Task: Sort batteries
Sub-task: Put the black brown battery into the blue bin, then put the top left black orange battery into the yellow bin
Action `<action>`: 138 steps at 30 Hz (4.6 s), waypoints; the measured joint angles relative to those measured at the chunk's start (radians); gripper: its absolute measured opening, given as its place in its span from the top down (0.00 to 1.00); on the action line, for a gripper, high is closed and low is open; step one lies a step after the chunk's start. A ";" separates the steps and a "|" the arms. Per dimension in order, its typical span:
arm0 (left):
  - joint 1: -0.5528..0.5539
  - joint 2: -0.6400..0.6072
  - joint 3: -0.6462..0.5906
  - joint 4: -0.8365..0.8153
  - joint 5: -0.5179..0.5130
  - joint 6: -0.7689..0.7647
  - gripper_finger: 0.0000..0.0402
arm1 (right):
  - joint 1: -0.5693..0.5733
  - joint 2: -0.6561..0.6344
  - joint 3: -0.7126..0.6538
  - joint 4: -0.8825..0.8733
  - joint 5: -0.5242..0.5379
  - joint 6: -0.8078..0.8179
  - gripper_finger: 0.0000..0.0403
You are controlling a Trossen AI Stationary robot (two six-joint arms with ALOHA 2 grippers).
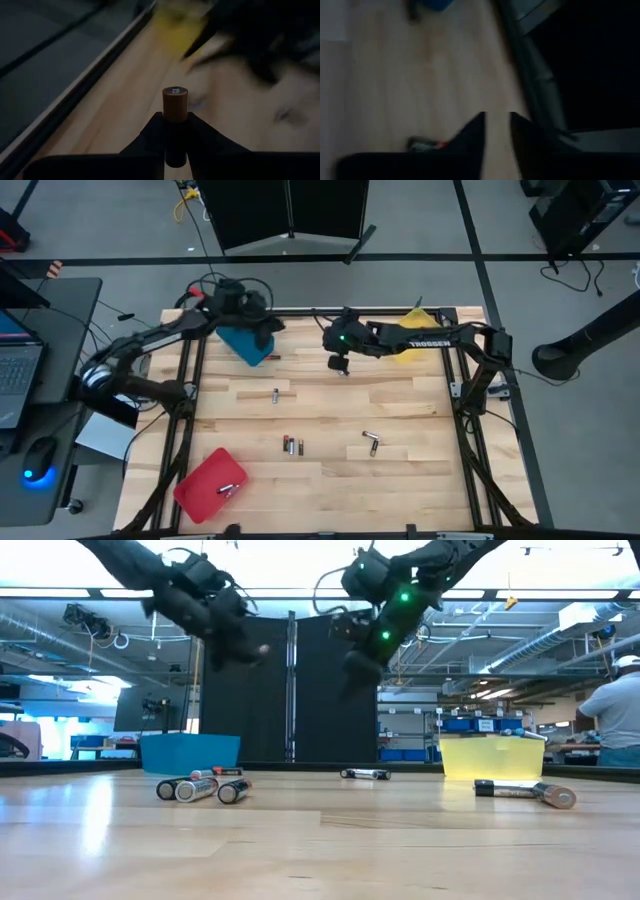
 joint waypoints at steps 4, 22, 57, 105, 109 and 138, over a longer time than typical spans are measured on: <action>0.000 -0.050 0.084 -0.369 -0.301 0.057 0.87 | -0.017 0.004 -0.040 0.013 -0.068 0.017 0.96; 0.169 0.381 0.208 -0.624 -0.498 0.158 0.87 | 0.040 0.005 -0.141 0.073 -0.082 0.062 0.98; 0.172 0.593 0.258 -0.568 -0.457 0.151 0.75 | 0.065 0.005 -0.140 0.075 -0.138 0.066 0.97; -0.059 -0.282 -0.535 0.828 -0.230 -0.061 0.86 | 0.035 0.563 0.551 0.062 -0.510 0.209 0.62; -0.055 -0.284 -0.536 0.826 -0.246 -0.055 0.86 | 0.026 0.638 0.632 0.026 -0.452 0.209 0.48; -0.051 -0.285 -0.534 0.825 -0.251 -0.006 0.86 | -0.013 0.724 0.739 0.006 -0.390 0.316 0.53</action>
